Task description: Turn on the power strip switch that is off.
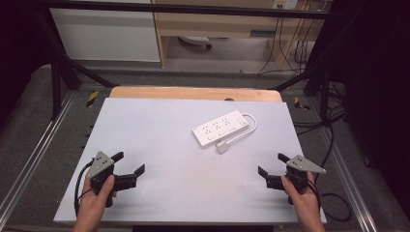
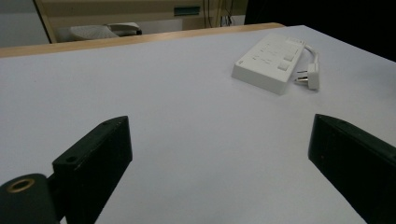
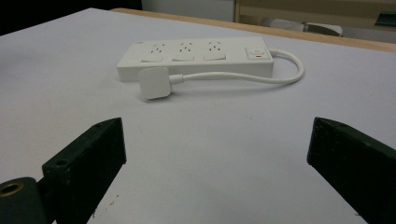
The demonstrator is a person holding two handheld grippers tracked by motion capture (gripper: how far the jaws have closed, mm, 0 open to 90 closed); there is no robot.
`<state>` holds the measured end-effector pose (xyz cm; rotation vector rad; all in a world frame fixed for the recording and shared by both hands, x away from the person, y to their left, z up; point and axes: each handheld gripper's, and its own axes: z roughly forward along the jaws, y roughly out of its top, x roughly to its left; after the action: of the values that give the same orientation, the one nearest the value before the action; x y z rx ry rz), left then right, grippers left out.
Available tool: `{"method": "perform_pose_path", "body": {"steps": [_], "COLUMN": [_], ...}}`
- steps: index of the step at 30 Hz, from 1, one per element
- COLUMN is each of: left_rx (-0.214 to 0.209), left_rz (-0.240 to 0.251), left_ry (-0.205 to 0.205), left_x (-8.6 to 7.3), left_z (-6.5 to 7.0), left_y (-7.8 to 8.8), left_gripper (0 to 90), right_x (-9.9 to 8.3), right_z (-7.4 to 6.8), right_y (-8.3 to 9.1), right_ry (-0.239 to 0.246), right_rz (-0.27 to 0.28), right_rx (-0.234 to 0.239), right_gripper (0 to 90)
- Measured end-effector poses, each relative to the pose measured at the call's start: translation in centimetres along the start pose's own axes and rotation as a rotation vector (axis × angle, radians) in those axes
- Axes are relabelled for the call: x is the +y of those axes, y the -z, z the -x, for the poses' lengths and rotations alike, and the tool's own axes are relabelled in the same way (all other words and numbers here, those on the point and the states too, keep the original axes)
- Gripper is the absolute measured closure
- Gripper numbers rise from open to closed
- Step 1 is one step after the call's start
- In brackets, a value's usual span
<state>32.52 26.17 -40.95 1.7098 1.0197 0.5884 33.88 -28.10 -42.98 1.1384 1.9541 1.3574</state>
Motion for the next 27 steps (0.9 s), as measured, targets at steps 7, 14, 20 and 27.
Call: {"method": "perform_pose_path", "body": {"steps": [7,14,20,27], "left_rx": [0.0,0.002,0.002,0.005], "left_rz": [-0.006,-0.005,-0.01,-0.014], "left_ry": [-0.005,-0.006,-0.008,-0.009], "left_x": [0.0,0.0,-0.1,-0.1], "left_z": [0.1,0.0,0.1,0.1], "left_y": [-0.1,-0.1,-0.2,-0.2], "left_gripper": [6.3,6.3,5.7,5.7], "right_x": [0.1,0.5,0.8,1.5], "right_z": [-0.1,-0.5,-1.1,-1.8], "right_y": [0.1,0.3,0.3,0.7], "right_ry": [0.006,0.016,0.025,0.01], "right_rz": [0.0,0.013,0.009,0.018], "right_rx": [-0.004,0.009,0.004,0.016], "right_gripper": [5.2,4.5,2.4,2.2]}}
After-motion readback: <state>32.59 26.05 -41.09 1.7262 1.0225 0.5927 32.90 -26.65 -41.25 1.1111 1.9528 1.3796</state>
